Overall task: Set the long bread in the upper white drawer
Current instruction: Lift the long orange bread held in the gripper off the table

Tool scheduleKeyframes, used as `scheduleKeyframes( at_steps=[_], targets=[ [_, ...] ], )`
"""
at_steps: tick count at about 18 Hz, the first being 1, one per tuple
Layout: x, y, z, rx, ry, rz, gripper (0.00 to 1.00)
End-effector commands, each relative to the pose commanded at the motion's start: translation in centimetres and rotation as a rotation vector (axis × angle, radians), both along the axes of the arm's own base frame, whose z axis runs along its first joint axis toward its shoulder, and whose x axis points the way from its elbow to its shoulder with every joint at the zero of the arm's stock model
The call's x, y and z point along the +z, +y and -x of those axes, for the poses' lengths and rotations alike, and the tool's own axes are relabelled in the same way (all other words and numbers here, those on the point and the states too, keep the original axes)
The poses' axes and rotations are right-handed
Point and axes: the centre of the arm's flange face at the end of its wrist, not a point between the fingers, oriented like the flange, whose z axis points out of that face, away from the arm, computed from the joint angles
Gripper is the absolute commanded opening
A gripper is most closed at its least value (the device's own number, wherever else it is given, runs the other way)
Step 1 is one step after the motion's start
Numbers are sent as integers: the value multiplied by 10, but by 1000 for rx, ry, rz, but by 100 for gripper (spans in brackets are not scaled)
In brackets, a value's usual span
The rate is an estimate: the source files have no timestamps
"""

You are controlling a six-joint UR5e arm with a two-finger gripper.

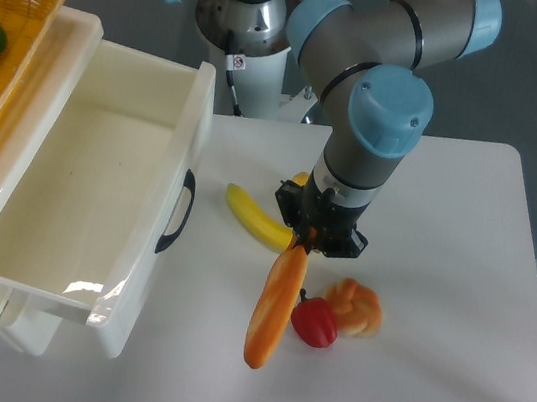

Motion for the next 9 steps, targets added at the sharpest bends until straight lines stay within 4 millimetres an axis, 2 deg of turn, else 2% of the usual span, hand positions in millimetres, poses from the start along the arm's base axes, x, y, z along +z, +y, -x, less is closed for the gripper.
scheduleKeyframes(
  at_steps=[6, 9],
  targets=[
    [3, 0, 1, 26, 0, -2, 0],
    [18, -3, -4, 83, 11, -13, 0]
  ],
)
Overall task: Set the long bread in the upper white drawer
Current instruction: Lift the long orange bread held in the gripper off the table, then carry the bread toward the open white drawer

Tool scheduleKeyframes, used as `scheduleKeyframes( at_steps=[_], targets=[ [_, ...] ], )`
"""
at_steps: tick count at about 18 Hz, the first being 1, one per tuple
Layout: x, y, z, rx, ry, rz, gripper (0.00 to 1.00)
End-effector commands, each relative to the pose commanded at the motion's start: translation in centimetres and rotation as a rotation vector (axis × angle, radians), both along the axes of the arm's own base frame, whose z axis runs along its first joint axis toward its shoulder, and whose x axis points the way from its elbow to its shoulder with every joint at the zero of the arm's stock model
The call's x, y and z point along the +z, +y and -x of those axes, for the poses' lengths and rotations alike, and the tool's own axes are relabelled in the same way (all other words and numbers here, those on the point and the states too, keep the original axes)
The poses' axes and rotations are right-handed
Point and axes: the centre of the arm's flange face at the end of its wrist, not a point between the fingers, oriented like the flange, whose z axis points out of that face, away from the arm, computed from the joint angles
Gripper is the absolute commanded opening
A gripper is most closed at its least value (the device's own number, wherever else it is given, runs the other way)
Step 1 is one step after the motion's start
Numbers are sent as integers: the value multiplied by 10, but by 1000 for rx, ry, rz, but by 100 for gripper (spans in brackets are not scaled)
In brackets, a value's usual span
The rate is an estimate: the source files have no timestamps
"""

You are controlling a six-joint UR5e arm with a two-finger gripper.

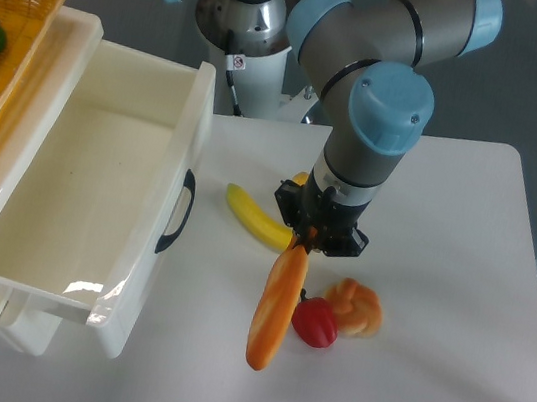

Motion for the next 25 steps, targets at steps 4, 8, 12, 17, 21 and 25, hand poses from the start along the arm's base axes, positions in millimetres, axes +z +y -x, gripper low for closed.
scheduleKeyframes(
  at_steps=[4, 8, 12, 17, 21, 25],
  targets=[
    [17, 1, -12, 58, -14, -32, 0],
    [51, -5, -32, 118, -19, -74, 0],
    [73, -9, -52, 156, -66, -114, 0],
    [101, 3, -100, 191, -79, -138, 0],
    [124, 4, -143, 171, -110, -162, 0],
    [130, 9, -188, 148, -153, -157, 0]
  ],
)
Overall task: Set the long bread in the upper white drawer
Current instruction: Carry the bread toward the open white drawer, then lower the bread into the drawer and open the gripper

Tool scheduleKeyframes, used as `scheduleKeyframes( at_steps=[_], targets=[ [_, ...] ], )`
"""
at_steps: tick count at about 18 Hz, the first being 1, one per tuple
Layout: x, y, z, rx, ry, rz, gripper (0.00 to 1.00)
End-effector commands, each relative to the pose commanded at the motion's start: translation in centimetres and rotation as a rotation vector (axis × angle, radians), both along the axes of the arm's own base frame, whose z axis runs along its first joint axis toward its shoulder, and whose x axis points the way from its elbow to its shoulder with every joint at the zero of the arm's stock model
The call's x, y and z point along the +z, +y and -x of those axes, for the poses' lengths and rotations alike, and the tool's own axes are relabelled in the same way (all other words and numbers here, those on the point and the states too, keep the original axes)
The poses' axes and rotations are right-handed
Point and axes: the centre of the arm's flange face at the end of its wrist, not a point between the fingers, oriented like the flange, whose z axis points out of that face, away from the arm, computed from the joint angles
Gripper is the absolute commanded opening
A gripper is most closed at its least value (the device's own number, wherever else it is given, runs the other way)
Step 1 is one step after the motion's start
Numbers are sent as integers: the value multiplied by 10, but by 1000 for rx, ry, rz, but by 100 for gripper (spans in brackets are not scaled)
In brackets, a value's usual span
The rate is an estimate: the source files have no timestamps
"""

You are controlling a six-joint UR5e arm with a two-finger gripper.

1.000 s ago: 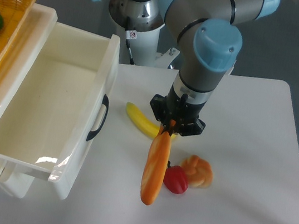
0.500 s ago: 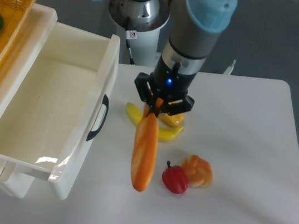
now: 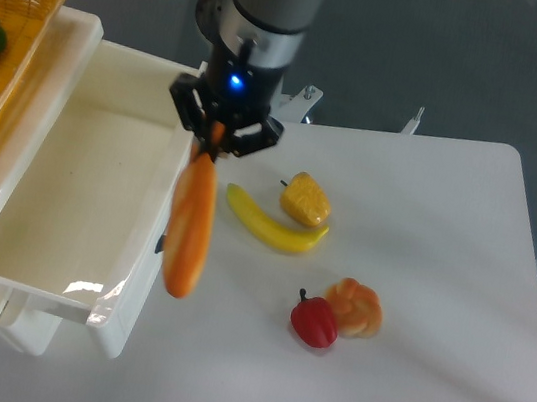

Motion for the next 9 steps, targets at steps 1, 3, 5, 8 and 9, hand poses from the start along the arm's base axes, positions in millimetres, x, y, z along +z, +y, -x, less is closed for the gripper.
scheduleKeyframes(
  at_steps=[1, 3, 5, 8, 9],
  targets=[
    [-1, 2, -7, -10, -4, 2, 0],
    [-6, 8, -20, -37, -9, 10, 3],
    [-9, 11, -28, -52, -13, 14, 8],
    [-11, 13, -35, -67, -13, 18, 27],
    [-11, 13, -35, -72, -9, 17, 42]
  ],
)
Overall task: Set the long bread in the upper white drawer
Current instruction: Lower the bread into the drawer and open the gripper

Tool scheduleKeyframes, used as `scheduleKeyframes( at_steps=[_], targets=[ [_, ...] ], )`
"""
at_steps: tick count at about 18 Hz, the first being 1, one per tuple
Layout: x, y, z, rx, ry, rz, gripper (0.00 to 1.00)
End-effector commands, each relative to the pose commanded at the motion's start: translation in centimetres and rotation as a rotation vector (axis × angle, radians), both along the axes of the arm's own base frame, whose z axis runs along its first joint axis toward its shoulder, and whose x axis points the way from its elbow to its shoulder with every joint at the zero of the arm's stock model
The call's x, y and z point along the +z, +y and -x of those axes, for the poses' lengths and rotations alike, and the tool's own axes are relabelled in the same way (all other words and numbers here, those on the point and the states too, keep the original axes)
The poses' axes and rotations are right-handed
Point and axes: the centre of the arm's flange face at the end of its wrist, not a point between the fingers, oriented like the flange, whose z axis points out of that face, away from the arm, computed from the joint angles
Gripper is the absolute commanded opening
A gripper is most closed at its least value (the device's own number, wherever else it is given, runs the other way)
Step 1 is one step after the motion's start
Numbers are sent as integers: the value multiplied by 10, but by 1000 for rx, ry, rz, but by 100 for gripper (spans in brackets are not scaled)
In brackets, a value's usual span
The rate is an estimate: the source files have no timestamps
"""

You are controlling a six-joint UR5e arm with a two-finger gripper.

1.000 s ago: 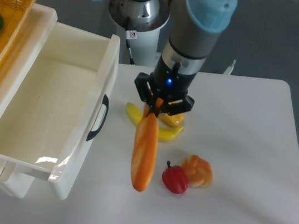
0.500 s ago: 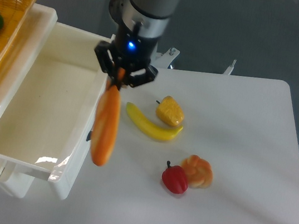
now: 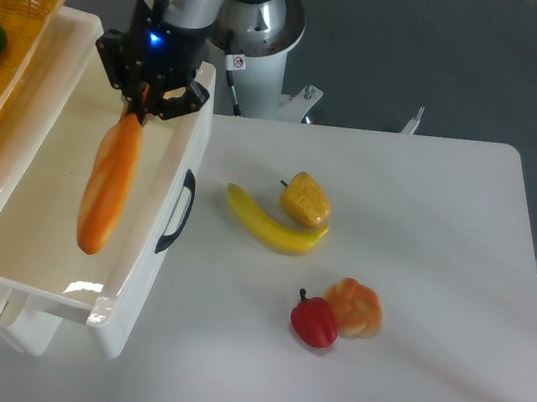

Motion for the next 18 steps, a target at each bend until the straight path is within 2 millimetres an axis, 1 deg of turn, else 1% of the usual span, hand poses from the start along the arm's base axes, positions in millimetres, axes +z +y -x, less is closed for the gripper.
scheduleKeyframes(
  at_steps=[2, 4, 7, 9, 12, 14, 15, 16, 18],
  targets=[
    [0, 0, -1, -4, 3, -1, 49],
    [-1, 1, 0, -10, 6, -1, 60],
    [-2, 1, 1, -8, 8, -1, 61],
    [0, 1, 0, -10, 11, -5, 69],
    [-1, 1, 4, -7, 12, -3, 70],
    [-1, 0, 10, 1, 15, -6, 74],
    [-1, -4, 17, 3, 22, -6, 81],
    [0, -7, 26, 0, 31, -10, 100],
    [-2, -13, 51, 1, 48, -22, 100]
  ],
)
